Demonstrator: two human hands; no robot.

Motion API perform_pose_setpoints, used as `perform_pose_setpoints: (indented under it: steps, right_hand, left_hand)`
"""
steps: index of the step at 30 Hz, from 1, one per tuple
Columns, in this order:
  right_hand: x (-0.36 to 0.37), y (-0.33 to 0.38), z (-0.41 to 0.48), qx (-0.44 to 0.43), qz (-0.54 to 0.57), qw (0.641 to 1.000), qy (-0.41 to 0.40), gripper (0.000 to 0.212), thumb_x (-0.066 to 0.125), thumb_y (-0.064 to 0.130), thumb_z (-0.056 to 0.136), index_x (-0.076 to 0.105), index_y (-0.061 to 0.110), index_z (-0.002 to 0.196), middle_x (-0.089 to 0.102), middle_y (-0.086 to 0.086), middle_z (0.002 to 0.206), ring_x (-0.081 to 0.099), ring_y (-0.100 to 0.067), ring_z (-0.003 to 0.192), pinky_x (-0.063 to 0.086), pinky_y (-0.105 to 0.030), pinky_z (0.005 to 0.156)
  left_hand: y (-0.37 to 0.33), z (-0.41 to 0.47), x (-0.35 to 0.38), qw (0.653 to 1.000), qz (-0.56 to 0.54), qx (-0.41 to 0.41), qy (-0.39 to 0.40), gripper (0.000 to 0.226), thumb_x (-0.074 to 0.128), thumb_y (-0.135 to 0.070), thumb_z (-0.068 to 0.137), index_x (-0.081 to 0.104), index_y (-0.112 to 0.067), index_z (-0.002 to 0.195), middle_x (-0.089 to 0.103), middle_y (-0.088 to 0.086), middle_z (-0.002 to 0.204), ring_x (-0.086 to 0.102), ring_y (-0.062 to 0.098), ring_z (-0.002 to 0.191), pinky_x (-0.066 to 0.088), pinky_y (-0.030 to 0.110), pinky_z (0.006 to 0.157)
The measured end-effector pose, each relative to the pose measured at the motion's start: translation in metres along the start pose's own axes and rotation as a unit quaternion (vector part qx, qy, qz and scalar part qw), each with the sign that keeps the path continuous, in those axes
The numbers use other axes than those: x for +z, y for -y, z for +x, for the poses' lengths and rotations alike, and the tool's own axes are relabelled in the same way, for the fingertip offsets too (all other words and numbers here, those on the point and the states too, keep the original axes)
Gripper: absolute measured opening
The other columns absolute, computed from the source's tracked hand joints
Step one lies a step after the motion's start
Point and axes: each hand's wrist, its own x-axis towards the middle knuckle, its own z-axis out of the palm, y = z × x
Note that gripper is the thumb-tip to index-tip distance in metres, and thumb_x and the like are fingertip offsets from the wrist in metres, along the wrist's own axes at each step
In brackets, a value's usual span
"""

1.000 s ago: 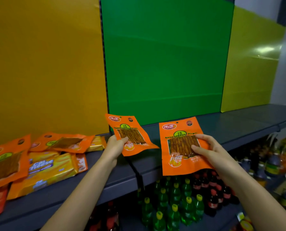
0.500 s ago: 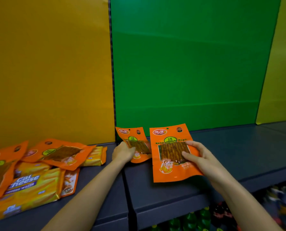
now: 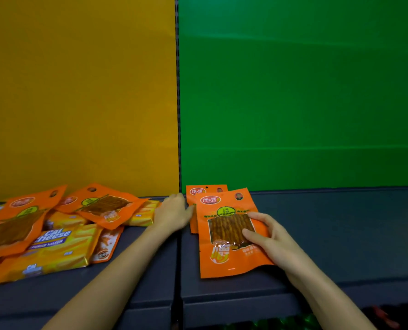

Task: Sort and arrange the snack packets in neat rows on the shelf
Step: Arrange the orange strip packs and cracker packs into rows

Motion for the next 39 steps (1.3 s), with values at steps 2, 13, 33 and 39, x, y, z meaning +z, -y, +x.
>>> perform_pose_setpoints:
  steps: [2,13,33,39]
  right_hand:
    - [0.006,-0.001,0.001,0.000,-0.020,1.000,0.022,0.045,0.064,0.018,0.086,0.047,0.024,0.127,0.064,0.005,0.106,0.065,-0.013,0.095,0.053,-0.027,0.082]
    - [0.011,-0.011,-0.001,-0.082,-0.428,0.900,-0.014,0.066,0.052,0.052,0.085,0.031,0.017,0.137,0.044,-0.004,0.133,0.043,-0.022,0.124,0.035,-0.034,0.102]
    - [0.173,0.071,0.038,-0.256,-0.402,0.874,0.098,0.038,0.056,0.033,0.089,0.054,0.014,0.121,0.059,-0.004,0.121,0.053,-0.022,0.114,0.040,-0.032,0.093]
    - [0.230,0.083,0.063,-0.217,-0.403,0.882,0.112,0.047,0.058,0.038,0.088,0.051,0.013,0.127,0.052,-0.007,0.130,0.049,-0.021,0.119,0.039,-0.032,0.095]
  left_hand:
    - [0.005,-0.006,-0.013,0.999,-0.001,0.021,-0.046,0.030,0.048,-0.032,0.092,0.053,-0.010,0.113,0.057,0.009,0.120,0.054,0.025,0.110,0.045,0.037,0.088]
    - [0.063,-0.074,-0.061,0.982,0.048,0.049,-0.177,0.020,0.053,-0.033,0.089,0.059,-0.016,0.099,0.060,0.002,0.105,0.055,0.024,0.104,0.043,0.036,0.079]
    - [0.241,-0.138,-0.147,0.960,0.102,-0.177,-0.190,0.040,0.052,-0.047,0.087,0.060,-0.010,0.102,0.066,0.011,0.105,0.059,0.030,0.097,0.047,0.038,0.077]
    - [0.288,-0.115,-0.159,0.965,0.110,-0.210,-0.116,0.070,0.045,-0.074,0.074,0.054,-0.010,0.102,0.063,0.011,0.099,0.058,0.028,0.094,0.048,0.037,0.075]
